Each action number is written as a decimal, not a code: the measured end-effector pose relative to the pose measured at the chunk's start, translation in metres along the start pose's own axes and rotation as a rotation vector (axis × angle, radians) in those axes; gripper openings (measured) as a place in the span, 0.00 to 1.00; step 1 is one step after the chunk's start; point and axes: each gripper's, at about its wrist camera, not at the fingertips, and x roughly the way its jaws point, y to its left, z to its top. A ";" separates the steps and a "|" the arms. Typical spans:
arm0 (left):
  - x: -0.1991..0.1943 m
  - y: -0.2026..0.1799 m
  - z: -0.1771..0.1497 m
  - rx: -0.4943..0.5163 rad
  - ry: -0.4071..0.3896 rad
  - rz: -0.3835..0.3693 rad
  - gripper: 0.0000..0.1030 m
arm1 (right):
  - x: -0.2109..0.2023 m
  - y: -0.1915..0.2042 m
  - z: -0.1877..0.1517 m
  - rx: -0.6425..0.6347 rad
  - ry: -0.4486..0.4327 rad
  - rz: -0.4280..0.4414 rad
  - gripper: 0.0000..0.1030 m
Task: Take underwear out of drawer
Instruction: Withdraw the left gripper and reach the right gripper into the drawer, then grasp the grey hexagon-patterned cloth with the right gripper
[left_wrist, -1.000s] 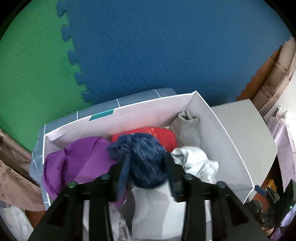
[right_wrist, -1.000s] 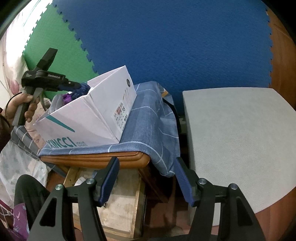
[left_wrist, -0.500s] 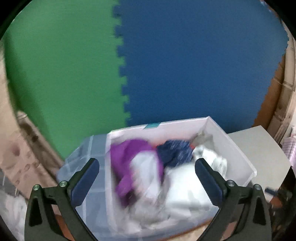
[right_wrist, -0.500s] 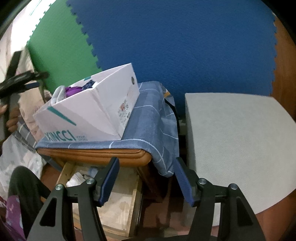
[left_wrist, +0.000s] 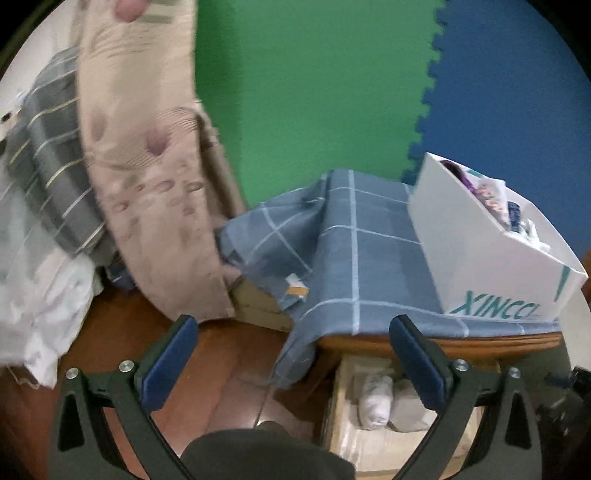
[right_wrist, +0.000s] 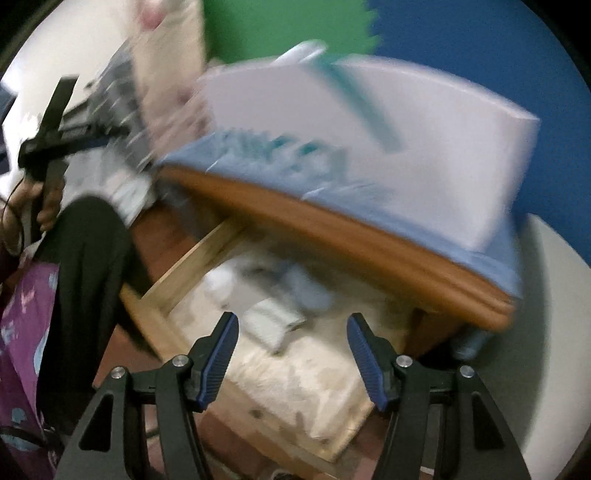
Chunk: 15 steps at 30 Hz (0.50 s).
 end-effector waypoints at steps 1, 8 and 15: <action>-0.001 0.004 -0.004 -0.031 -0.009 -0.015 0.99 | 0.012 0.008 0.003 -0.029 0.035 0.020 0.61; -0.013 0.007 -0.004 -0.058 -0.083 -0.034 0.99 | 0.078 0.042 0.024 -0.172 0.182 0.069 0.61; -0.011 0.004 -0.008 -0.031 -0.085 -0.003 0.99 | 0.151 0.067 0.019 -0.323 0.339 0.037 0.61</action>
